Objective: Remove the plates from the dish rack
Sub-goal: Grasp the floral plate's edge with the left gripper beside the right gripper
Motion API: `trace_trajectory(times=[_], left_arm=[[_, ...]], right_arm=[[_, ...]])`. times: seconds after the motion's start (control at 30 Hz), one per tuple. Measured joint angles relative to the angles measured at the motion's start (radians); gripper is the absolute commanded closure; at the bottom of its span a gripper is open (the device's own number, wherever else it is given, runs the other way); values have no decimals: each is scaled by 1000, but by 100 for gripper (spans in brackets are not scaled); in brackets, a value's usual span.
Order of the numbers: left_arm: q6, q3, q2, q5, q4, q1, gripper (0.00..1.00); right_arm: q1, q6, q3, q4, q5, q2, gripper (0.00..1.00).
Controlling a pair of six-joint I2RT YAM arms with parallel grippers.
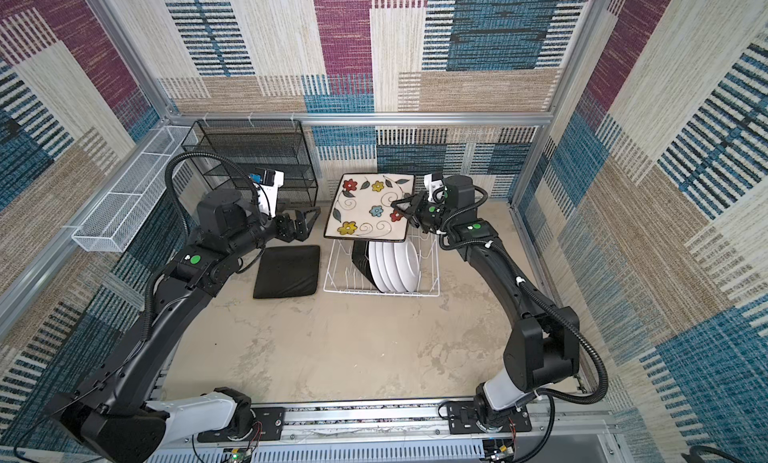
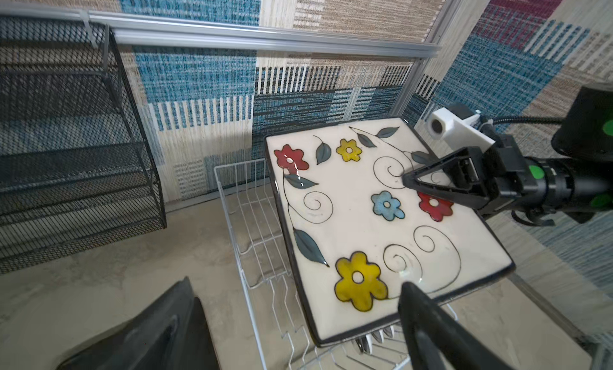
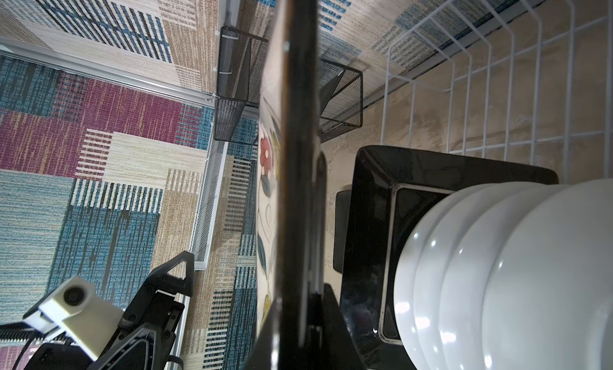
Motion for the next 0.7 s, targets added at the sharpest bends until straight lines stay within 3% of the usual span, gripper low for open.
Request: trace_trajectory(times=[0.3,0.7], left_arm=[[-245,64,160,205,-34,81,12],[-462,98,346,474,13,85,21]], right_arm=[[0,-11,-22,9,-16,0,100],[0,-41,-22,57,-92,40,100]])
